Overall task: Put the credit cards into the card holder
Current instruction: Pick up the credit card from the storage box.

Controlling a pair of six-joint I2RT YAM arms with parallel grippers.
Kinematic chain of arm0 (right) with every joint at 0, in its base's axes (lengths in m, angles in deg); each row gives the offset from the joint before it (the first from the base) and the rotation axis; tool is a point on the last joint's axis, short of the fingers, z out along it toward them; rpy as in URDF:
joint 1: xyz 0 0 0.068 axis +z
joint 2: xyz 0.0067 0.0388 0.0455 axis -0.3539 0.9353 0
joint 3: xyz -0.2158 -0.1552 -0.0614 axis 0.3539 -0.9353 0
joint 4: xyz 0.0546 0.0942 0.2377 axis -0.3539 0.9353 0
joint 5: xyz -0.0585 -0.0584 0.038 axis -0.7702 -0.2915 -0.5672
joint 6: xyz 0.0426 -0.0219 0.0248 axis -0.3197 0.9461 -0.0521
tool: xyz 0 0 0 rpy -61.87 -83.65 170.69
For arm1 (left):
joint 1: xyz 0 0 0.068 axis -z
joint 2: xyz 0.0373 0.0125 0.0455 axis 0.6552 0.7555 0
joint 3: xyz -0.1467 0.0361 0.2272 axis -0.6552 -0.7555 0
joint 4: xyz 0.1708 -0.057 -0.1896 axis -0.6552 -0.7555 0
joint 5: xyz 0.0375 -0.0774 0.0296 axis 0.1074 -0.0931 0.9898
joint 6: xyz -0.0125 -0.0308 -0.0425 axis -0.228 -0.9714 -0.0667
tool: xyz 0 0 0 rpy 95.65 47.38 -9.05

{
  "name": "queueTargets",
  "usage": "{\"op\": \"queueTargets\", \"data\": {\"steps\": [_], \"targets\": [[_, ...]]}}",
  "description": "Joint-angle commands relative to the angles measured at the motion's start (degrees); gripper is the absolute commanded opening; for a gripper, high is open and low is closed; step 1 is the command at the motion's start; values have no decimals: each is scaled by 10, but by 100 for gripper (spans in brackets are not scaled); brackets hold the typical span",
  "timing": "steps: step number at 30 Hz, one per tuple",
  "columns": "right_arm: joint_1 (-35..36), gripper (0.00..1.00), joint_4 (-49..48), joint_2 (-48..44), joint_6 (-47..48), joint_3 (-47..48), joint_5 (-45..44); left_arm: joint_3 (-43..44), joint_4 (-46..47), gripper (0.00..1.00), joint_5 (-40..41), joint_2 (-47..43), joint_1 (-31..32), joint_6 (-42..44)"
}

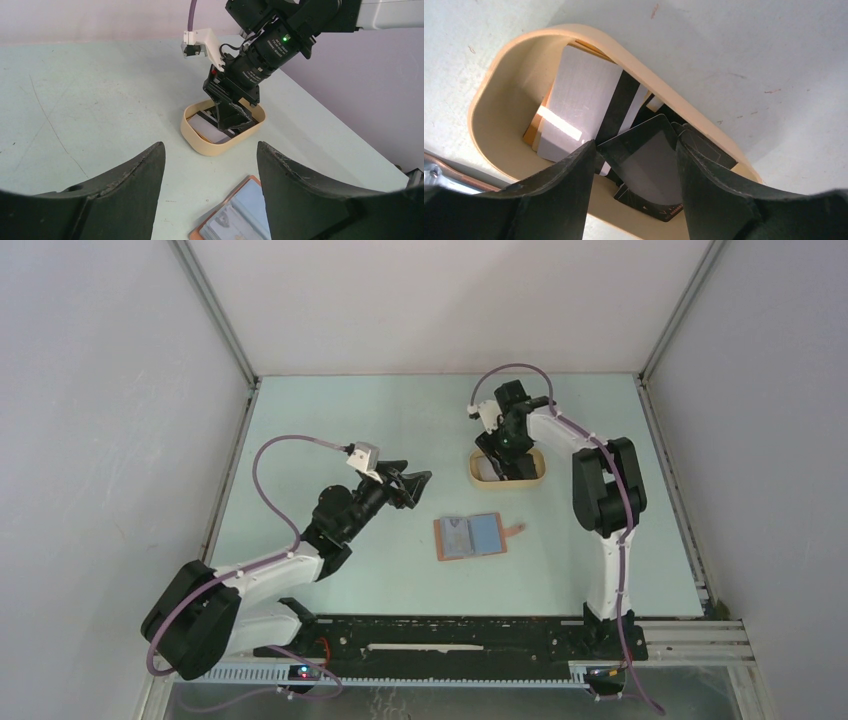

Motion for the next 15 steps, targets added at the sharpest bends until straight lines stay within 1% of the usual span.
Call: {"op": "queueTargets", "data": {"steps": [1, 7, 10, 15], "targets": [[-14, 66, -28, -27, 25, -32, -61, -7, 23, 72, 1, 3, 1, 10], [-21, 64, -40, -56, 29, -43, -81, -7, 24, 72, -1, 4, 1, 10], [-29, 60, -44, -61, 29, -47, -87, -7, 24, 72, -1, 3, 2, 11], [-43, 59, -46, -75, 27, -56, -75, -8, 26, 72, -3, 2, 2, 12]]}}
